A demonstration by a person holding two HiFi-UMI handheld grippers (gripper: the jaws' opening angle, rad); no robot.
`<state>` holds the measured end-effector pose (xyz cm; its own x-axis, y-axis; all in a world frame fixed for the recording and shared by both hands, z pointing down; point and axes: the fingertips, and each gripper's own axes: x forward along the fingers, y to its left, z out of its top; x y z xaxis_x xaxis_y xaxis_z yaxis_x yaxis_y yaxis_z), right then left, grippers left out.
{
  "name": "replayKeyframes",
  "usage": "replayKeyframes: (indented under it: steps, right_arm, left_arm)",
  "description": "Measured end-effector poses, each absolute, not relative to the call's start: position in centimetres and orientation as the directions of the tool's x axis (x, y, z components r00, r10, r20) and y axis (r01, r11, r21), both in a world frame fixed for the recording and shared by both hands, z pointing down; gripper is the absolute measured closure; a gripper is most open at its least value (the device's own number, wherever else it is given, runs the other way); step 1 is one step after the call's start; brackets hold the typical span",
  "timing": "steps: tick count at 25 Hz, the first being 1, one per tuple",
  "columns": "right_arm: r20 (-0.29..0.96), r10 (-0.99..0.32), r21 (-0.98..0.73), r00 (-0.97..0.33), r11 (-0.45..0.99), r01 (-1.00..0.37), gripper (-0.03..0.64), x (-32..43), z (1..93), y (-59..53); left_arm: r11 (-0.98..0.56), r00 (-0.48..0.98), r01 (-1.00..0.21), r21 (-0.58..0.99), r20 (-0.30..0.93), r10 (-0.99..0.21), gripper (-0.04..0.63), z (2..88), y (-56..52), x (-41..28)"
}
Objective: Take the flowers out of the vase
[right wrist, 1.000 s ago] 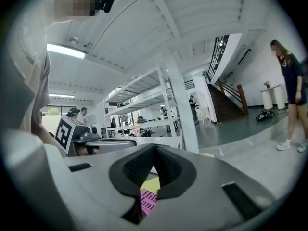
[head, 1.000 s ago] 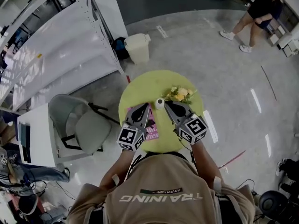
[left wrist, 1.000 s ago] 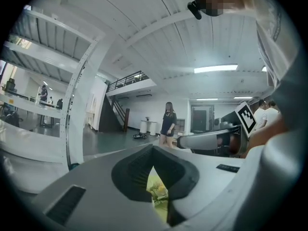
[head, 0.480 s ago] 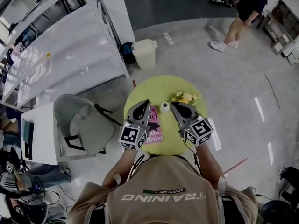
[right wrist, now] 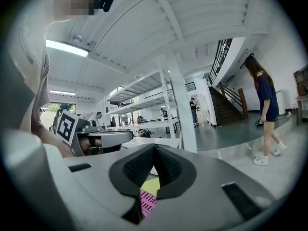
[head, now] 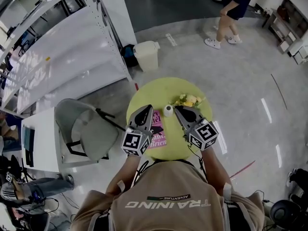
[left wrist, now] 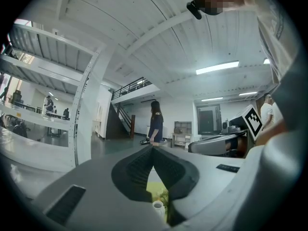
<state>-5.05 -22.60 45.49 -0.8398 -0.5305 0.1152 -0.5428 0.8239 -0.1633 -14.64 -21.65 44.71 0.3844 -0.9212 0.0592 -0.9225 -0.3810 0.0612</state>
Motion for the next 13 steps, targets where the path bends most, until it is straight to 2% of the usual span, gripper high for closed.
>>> replayKeyframes:
  steps: [13]
  right_arm:
    - [0.119, -0.539, -0.148, -0.834, 0.821, -0.552, 0.614, -4.57, 45.67, -22.32]
  left_arm:
    - [-0.375, 0.379, -0.925, 0.067, 0.070, -0.923, 0.589, 45.37, -20.93, -14.50]
